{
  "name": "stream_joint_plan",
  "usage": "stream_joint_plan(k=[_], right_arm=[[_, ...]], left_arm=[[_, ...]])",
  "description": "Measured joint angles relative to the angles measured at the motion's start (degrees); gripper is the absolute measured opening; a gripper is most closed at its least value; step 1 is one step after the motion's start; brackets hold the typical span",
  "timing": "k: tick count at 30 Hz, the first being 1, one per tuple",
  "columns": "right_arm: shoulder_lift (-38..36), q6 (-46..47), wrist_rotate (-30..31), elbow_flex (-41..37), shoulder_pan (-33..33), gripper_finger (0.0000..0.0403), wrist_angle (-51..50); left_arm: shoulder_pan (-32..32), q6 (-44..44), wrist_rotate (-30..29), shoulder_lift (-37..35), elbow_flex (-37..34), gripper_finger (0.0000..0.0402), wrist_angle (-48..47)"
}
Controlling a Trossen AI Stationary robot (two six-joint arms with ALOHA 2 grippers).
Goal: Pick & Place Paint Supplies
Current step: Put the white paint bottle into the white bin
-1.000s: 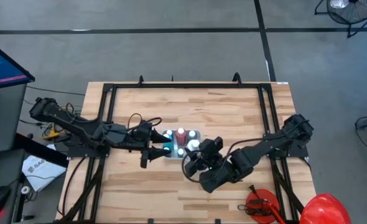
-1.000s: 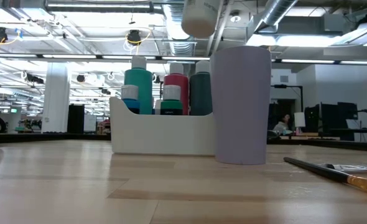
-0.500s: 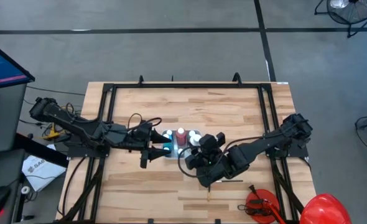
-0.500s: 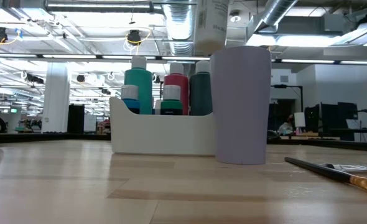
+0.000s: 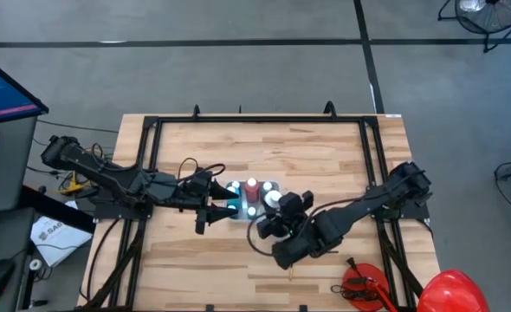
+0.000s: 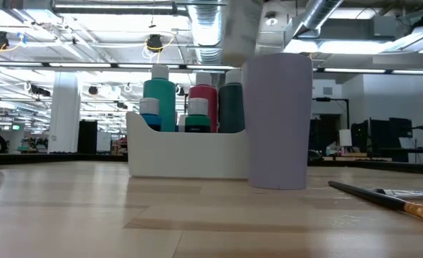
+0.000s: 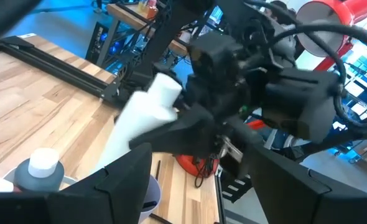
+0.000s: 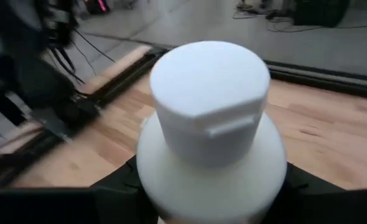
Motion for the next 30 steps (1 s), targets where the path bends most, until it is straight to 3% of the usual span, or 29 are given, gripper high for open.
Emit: stream_joint_plan(k=[21,30], right_arm=[[1.55,8.98,-1.46,-4.39,-0.46,0.0171,-3.79],[1.58,7.10,-1.46,-4.40,-1.64,0.0171,-3.67]], left_arm=[[0.00,-1.43,0.00,0.04,-0.02,0.0250,0.07],[0.00,-1.42,0.13,0.04,-0.02,0.0250,0.07]])
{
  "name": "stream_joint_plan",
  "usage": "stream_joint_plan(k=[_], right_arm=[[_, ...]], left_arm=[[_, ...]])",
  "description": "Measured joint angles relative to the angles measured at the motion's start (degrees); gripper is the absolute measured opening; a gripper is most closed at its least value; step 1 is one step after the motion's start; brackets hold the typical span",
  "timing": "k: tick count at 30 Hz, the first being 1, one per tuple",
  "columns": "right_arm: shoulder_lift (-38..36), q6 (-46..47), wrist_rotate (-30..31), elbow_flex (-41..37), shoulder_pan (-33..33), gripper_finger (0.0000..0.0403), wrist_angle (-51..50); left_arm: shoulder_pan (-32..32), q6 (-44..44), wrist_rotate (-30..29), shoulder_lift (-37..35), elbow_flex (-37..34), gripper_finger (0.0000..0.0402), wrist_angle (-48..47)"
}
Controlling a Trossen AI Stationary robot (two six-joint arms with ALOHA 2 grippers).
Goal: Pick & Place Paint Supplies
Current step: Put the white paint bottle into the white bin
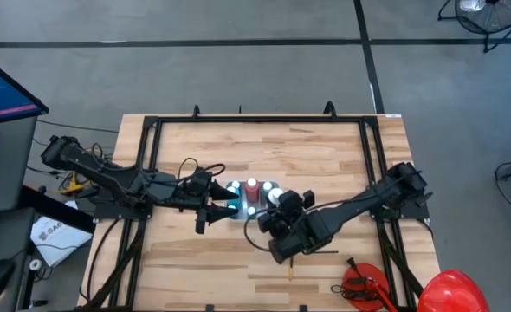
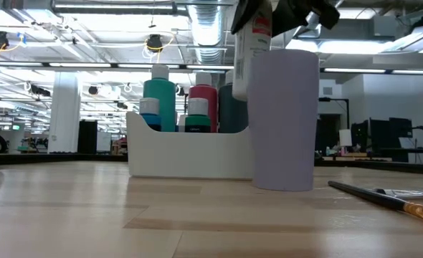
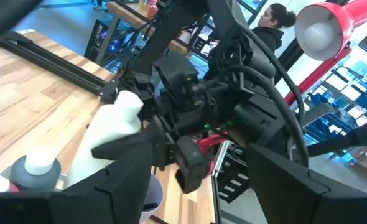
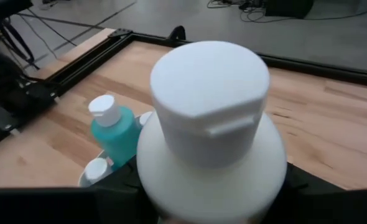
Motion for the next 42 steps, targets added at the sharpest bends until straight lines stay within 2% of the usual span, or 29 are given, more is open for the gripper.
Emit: stream_joint_plan(k=[12,21,34,42], right_arm=[[1.25,-3.16,-1.43,0.14,-1.05,0.0171,3.48],[5.76,-0.80,-3.53,-0.07,-0.81,0.0171,5.13],[6.51,-0.01,-3.39,0.13,-1.97,0.0171,3.09],[9.46,2.68,-6.07,-0.07,-1.76,0.0171,2.92]], left_arm=[[0.00,-0.01,0.30,0.00,0.00,0.0250,-0.01],[0.02,-0.04,0.39,0.00,0.00,0.0250,-0.15],[0.02,-0.39,0.73,-0.02,0.00,0.0250,-0.61],[0.02,-0.51,0.87,-0.02,0.00,0.0250,-0.59]])
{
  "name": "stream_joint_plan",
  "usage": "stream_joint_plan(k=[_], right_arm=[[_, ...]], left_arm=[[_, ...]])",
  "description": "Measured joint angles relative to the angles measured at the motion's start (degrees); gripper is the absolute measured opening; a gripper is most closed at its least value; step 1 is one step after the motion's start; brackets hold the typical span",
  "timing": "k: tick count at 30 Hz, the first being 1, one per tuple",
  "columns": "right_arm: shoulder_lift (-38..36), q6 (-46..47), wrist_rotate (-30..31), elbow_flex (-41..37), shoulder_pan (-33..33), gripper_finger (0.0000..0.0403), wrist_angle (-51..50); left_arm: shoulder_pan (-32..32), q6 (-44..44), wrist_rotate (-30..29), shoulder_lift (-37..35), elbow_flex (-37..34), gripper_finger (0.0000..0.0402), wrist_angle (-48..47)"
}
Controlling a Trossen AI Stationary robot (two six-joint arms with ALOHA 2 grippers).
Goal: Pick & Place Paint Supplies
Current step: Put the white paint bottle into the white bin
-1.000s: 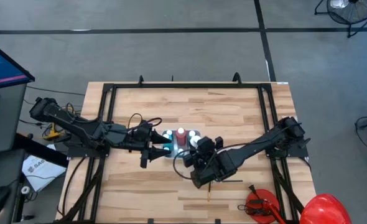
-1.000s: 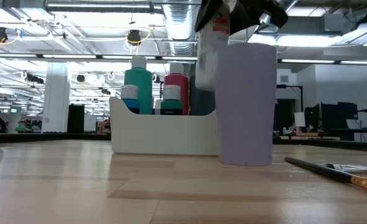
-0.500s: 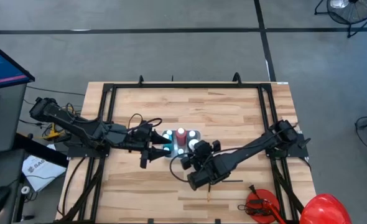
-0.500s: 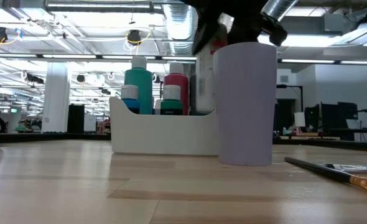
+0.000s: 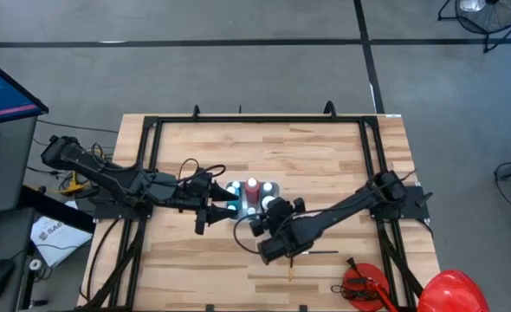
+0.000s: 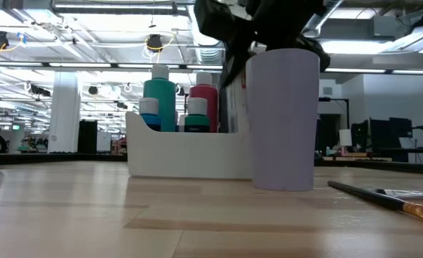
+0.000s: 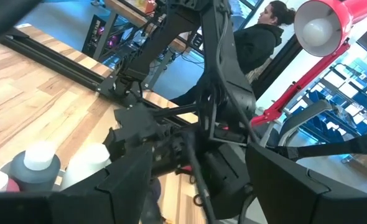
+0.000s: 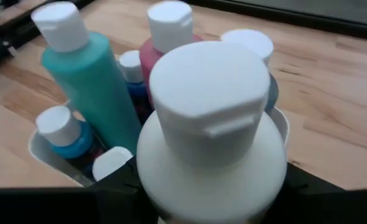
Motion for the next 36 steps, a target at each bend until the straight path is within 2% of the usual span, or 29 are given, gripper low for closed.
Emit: stream_joint_plan(k=[36], right_arm=[[-0.14,-0.66,-0.02,0.11,-1.22,0.0173,-0.03]], left_arm=[[0.00,0.00,-0.24,0.00,0.00,0.0250,-0.02]])
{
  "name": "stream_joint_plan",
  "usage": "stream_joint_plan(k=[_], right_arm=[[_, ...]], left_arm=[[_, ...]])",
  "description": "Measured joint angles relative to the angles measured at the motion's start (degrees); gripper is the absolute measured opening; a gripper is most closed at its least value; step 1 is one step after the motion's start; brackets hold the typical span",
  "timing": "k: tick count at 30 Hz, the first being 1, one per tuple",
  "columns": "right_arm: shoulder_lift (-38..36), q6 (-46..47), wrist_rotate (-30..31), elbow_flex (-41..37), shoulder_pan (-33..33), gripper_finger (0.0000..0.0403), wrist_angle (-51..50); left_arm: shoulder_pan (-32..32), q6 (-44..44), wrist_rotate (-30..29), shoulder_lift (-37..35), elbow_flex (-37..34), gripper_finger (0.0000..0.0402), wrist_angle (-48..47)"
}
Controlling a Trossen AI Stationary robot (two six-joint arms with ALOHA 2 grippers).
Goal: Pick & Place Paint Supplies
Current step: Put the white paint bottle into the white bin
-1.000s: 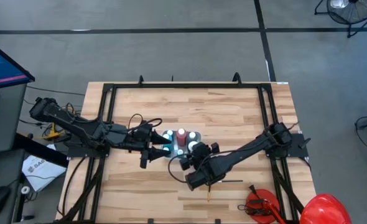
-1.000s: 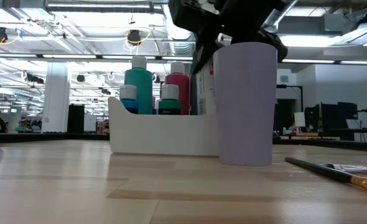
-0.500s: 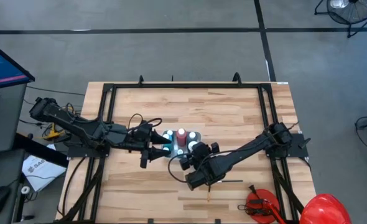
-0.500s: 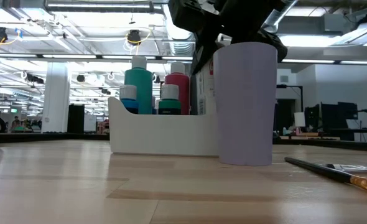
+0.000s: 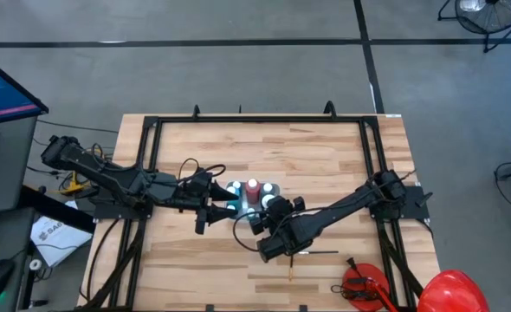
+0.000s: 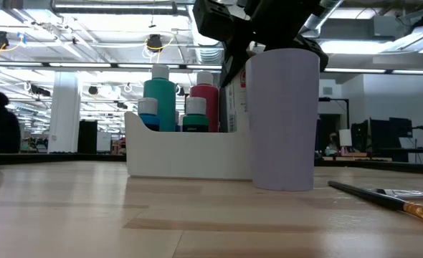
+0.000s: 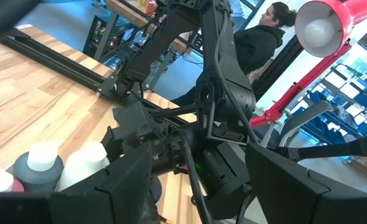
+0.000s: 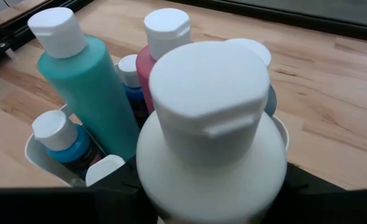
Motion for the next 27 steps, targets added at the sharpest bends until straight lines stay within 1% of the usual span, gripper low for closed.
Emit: stream_joint_plan(k=[13,21,27], right_arm=[[0.01,0.10,-0.42,0.00,-0.04,0.0177,0.02],[0.01,-0.05,-0.69,0.00,-0.09,0.0197,-0.06],[-0.02,-1.61,-2.92,0.00,-0.75,0.0204,-0.06]], left_arm=[[-0.01,0.02,0.26,0.00,0.00,0.0250,0.01],[0.00,0.02,0.22,0.00,0.00,0.0250,0.02],[-0.01,0.02,0.20,0.00,0.00,0.0250,0.04]])
